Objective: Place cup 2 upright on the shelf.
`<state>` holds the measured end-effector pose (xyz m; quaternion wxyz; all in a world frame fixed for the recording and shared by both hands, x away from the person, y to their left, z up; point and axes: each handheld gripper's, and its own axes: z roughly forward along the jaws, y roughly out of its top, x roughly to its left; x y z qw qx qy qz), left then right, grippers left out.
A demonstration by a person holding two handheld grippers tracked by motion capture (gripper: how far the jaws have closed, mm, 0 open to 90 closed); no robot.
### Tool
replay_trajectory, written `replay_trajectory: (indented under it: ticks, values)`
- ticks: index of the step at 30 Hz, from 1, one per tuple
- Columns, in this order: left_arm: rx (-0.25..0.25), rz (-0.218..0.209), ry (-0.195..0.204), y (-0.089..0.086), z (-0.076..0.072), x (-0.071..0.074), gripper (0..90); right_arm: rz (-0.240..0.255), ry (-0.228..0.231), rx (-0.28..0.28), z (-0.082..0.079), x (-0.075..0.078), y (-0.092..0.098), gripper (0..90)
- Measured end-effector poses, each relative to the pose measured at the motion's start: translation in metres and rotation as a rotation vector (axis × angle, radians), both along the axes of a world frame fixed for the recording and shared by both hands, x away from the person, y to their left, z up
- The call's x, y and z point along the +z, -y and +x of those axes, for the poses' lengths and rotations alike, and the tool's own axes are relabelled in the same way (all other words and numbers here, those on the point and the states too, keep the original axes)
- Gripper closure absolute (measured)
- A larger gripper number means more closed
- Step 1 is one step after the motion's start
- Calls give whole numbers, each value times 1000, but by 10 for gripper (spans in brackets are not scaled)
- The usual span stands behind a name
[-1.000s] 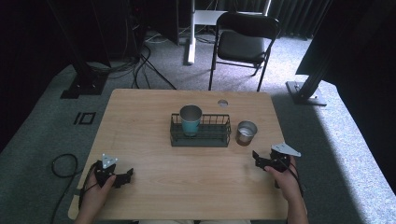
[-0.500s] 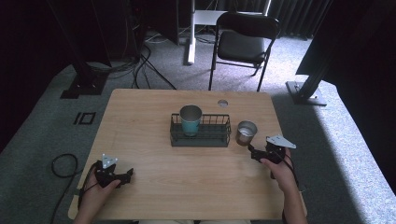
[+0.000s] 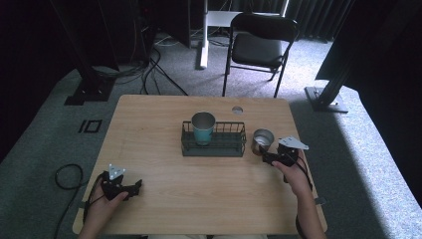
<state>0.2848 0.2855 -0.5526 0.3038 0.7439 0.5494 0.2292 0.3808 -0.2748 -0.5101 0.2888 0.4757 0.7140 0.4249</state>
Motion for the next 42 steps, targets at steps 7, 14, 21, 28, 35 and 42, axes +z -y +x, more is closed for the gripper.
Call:
replay_trajectory:
  ticks: [7, 14, 21, 28, 35, 42]
  values:
    - [0, 0, 0, 0, 0, 0, 95, -6, -5, 13, 9, 1, -7, 112]
    - [0, 0, 0, 0, 0, 0, 95, -19, -10, 12, 18, 1, -10, 111]
    - [0, 0, 0, 0, 0, 0, 95, -14, -7, 12, 25, 0, -13, 111]
    - [0, -1, 0, 0, 0, 0, 96, -24, -13, 15, 33, -1, -15, 111]
    - [0, 0, 0, 0, 0, 0, 96, -14, -13, 10, 38, -4, -19, 111]
    - [0, 0, 0, 0, 0, 0, 96, 1, -14, 1, 42, -6, -20, 112]
